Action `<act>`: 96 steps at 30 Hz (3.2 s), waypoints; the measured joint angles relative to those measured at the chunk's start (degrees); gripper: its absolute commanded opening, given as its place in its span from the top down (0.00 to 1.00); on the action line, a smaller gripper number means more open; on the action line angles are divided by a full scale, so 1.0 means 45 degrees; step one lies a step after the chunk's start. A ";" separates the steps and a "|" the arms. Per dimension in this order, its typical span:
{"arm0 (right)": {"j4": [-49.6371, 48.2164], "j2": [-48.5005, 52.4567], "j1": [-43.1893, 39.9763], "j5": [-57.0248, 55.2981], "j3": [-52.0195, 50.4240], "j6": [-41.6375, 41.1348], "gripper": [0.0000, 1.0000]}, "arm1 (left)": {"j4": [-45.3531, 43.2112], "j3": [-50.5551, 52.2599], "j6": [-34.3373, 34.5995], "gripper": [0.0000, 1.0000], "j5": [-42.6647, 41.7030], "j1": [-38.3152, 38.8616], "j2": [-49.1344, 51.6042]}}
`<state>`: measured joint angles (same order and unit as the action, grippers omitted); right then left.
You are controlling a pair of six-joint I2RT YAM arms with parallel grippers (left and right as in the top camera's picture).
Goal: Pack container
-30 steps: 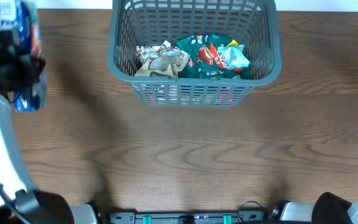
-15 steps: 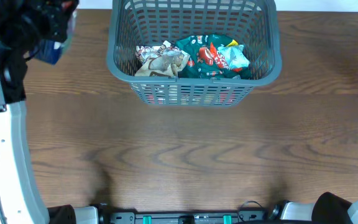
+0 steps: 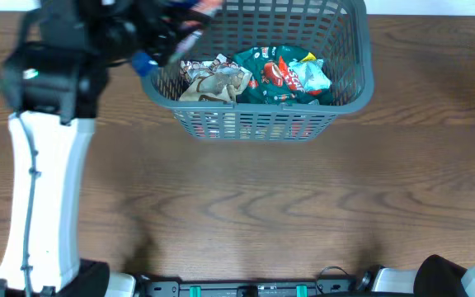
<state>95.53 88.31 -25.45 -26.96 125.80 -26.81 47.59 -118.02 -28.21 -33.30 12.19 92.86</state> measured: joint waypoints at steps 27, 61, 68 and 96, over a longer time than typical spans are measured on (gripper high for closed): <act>0.0005 0.0000 0.0000 0.0000 0.0000 0.0000 0.01 | 0.2487 0.0005 -0.4095 0.94 0.0000 0.2249 0.3138; 0.0000 0.0000 0.0000 0.0000 0.0000 0.0000 0.01 | 0.2633 0.0005 -0.4779 0.02 0.1501 0.2249 0.5416; 0.0000 0.0000 0.0000 0.0000 0.0000 0.0000 0.01 | 0.2487 0.0000 -0.4794 0.01 0.1496 0.2225 0.5416; 0.0000 0.0000 0.0000 0.0000 0.0000 0.0000 0.01 | 0.3929 -0.4391 0.3706 0.01 1.1273 0.1870 0.2404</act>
<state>95.53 88.31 -25.45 -26.96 125.80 -26.81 65.28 -137.78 -11.53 17.43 20.60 103.68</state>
